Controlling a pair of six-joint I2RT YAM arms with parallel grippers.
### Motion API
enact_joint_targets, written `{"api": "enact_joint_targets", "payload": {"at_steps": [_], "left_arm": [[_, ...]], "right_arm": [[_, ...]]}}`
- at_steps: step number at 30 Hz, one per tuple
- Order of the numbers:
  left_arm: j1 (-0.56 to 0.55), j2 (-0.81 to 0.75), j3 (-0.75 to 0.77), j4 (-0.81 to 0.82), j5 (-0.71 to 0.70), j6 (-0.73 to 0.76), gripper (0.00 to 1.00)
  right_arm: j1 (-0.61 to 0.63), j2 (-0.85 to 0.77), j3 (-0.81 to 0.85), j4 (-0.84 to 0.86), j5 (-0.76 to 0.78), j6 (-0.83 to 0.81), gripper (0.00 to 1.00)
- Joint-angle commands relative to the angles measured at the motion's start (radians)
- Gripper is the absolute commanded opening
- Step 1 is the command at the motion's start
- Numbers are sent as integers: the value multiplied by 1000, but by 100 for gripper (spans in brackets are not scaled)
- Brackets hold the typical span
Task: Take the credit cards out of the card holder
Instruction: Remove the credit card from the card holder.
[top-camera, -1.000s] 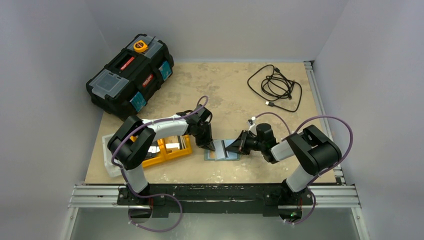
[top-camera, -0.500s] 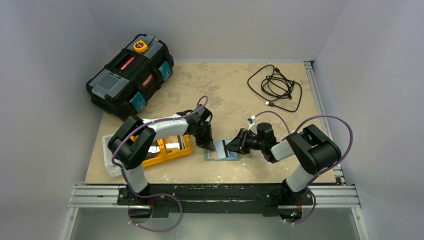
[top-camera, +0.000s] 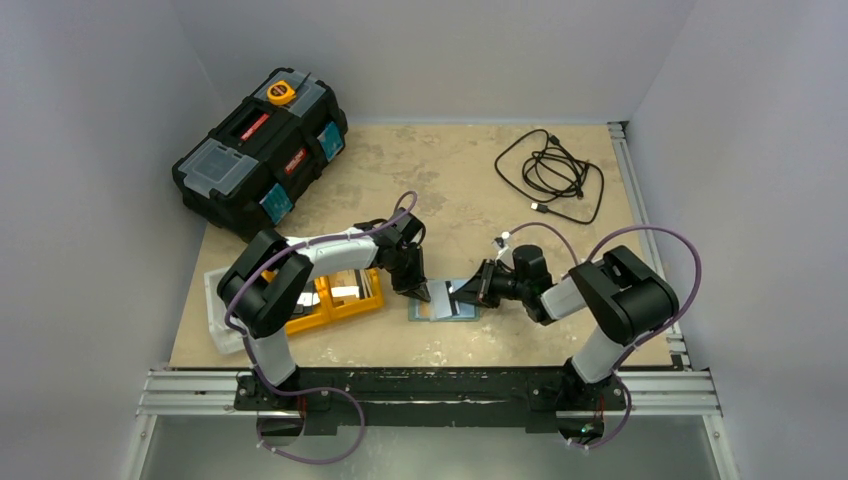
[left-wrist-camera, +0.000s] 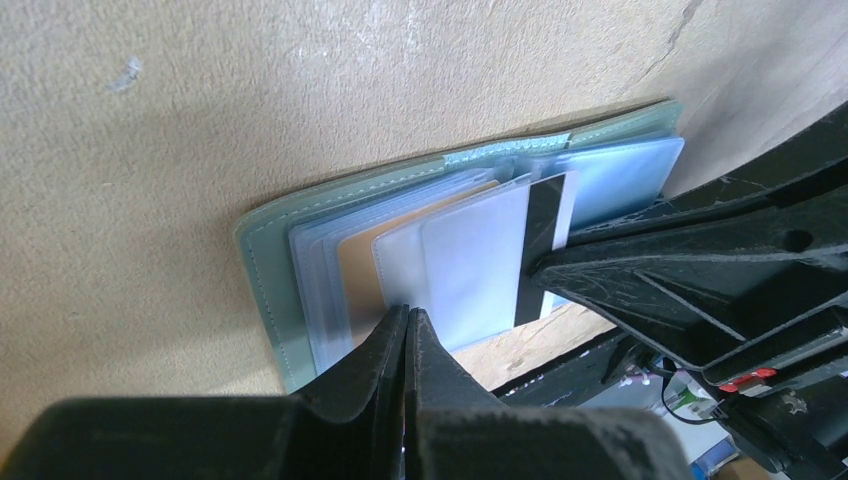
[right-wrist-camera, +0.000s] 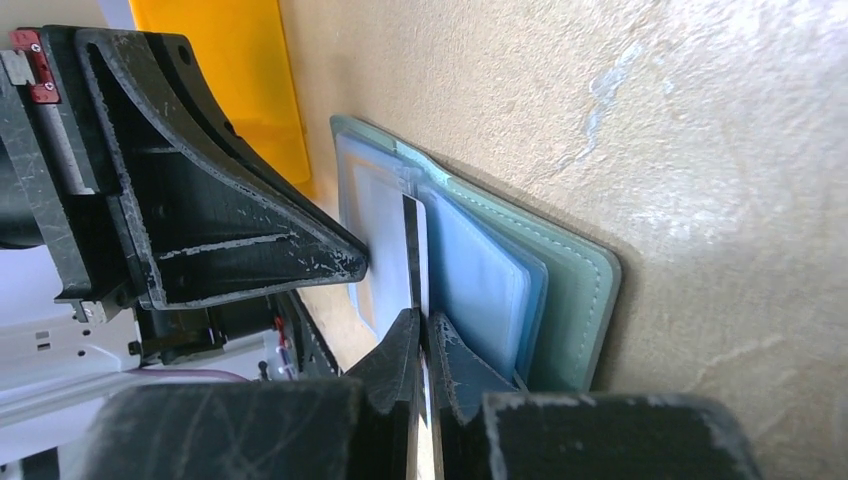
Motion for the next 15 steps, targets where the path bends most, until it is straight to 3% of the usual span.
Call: {"api": "enact_joint_targets", "payload": {"at_steps": [1, 15], "left_arm": [[7, 47, -32, -60, -119, 41, 0], [8, 42, -8, -45, -92, 58, 0]], "right_arm": [[-27, -75, -22, -113, 72, -63, 0], [-70, -366, 11, -445, 179, -154, 0]]}}
